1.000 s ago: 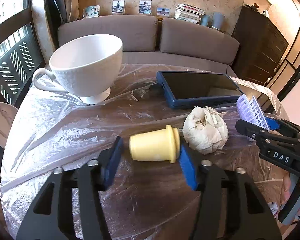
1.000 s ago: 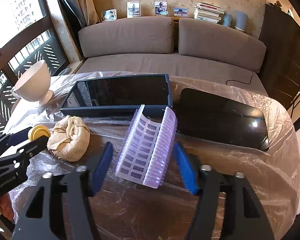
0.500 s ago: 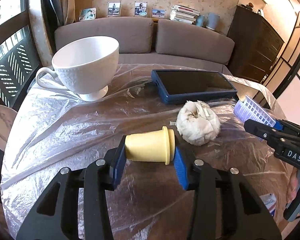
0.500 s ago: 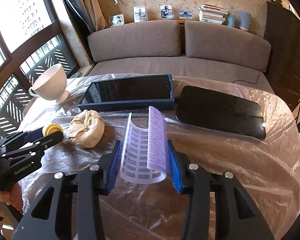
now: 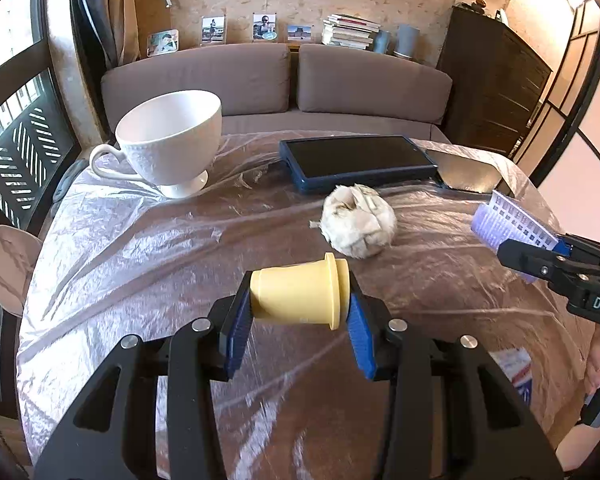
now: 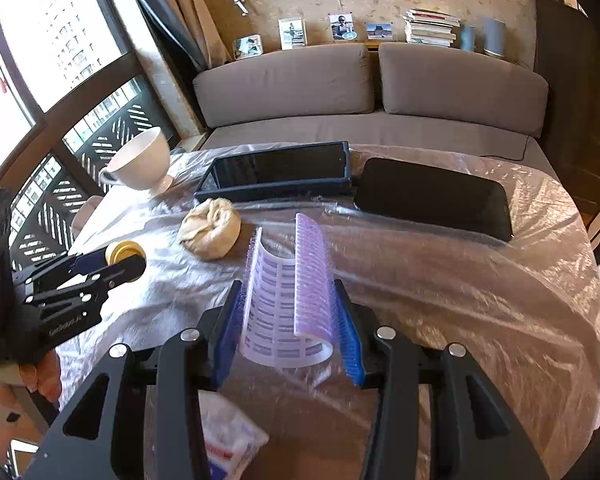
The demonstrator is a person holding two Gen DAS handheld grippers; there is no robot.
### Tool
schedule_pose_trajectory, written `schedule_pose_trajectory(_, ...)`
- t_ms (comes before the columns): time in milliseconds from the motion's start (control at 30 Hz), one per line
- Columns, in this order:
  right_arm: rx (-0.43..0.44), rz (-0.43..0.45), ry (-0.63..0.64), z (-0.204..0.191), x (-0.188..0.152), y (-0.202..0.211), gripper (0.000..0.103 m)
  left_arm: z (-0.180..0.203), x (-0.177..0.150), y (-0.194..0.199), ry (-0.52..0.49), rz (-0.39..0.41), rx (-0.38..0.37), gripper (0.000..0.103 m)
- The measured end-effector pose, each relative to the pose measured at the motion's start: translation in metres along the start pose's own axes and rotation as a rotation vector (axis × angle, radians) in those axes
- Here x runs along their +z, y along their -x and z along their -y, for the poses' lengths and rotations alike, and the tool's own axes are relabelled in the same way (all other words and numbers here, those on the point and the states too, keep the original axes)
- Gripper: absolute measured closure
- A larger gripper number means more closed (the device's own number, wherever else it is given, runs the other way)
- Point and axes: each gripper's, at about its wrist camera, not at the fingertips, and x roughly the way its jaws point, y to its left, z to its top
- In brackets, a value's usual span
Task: Collect trash
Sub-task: 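Carry the yellow cup and purple roller off the table edge over the bin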
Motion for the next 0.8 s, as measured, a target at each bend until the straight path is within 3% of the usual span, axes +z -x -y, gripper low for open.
schedule_pose_trajectory(800, 0.075, -0.012, 0.007, -0.012, -0.061, 0.066, 0.060, 0.025, -0.053, 0.050, -0.052, -0.014, -0.054, 0.059)
